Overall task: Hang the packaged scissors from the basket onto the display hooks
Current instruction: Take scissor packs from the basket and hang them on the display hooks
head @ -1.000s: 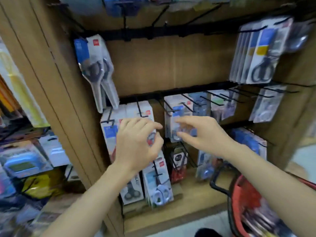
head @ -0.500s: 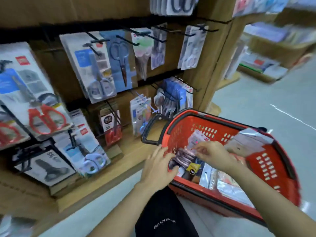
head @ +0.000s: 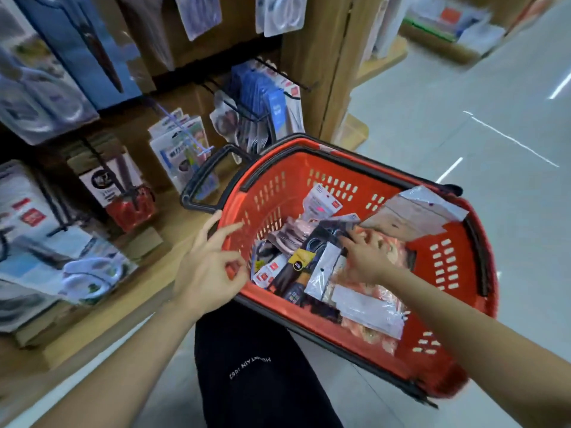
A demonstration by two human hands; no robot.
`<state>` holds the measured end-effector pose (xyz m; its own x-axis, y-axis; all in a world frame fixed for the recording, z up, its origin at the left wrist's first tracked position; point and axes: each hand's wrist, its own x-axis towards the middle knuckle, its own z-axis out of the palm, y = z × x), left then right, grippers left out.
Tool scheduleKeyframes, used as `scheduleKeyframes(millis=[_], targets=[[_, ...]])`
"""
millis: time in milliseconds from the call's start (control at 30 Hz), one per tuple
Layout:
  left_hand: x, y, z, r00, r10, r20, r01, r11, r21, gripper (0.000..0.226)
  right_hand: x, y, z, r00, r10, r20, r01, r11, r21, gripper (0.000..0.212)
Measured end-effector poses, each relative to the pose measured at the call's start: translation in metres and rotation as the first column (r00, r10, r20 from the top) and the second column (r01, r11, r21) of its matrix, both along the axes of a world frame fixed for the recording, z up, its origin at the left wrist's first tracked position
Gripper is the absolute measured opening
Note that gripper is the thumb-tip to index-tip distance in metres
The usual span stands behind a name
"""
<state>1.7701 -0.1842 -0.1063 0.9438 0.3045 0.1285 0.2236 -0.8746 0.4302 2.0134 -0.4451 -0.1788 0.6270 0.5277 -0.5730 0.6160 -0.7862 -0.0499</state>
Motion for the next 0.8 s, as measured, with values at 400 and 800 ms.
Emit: scheduleKeyframes(millis=[400,800], targets=[[0.002,0.0,0.002,0.999,-0.036,-0.02,0.036,0.999,-0.002,0.035,0.002,-0.055,0.008,0.959,0.21,-0.189,-0.114,0.899,0.422,0.022],[0.003,-0.001,0.006,0.998,-0.035,-0.056,0.035,0.999,0.003,0.036,0.01,-0.064,0.02,0.999,-0.005,-0.044,0.005,1.0,-0.006,0.131]])
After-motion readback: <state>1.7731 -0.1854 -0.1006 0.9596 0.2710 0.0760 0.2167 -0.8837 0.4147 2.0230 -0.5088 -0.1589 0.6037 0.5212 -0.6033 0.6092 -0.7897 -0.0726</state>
